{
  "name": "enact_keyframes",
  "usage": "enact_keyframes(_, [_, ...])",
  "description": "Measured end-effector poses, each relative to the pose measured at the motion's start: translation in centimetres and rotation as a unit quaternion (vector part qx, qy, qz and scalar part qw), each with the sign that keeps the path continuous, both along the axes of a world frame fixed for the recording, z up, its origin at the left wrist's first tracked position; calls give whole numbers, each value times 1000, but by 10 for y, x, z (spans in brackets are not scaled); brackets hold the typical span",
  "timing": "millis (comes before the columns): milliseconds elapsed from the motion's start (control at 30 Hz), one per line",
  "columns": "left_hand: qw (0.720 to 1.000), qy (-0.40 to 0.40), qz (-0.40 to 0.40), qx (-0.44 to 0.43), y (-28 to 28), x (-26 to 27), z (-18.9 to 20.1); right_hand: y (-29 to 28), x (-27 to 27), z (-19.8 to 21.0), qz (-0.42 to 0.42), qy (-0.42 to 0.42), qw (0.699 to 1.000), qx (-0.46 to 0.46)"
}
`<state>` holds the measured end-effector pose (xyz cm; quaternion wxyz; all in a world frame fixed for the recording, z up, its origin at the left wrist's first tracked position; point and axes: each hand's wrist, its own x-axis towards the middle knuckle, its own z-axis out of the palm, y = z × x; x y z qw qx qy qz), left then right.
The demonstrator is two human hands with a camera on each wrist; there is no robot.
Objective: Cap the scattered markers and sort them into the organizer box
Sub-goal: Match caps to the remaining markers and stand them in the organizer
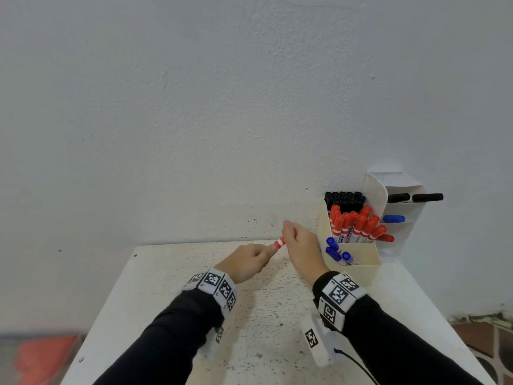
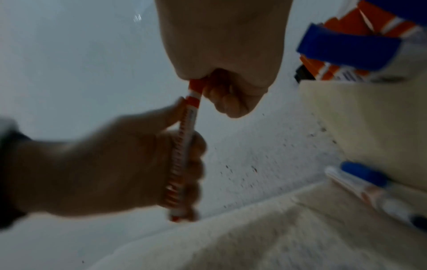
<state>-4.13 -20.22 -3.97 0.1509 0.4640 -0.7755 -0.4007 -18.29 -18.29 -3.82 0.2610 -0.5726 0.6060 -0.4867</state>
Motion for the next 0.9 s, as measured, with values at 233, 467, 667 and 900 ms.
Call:
enact_keyframes(233, [993,96,12,-66,-5,-30,-25,14,-18,57,18,134,974,-183])
enact_keyframes(467, [940,-210,-129,-237,-5,-76,-37,21,-99,100,-164,184,931,-268])
enact_keyframes(667, [891,-312,-156,-289,-5,-90,-37,16,-125,77,-147,213,949,-177])
enact_keyframes(900, [894,-271,-162,-319,-10,-90,-41,8,-123,82,-147,198,957,-150])
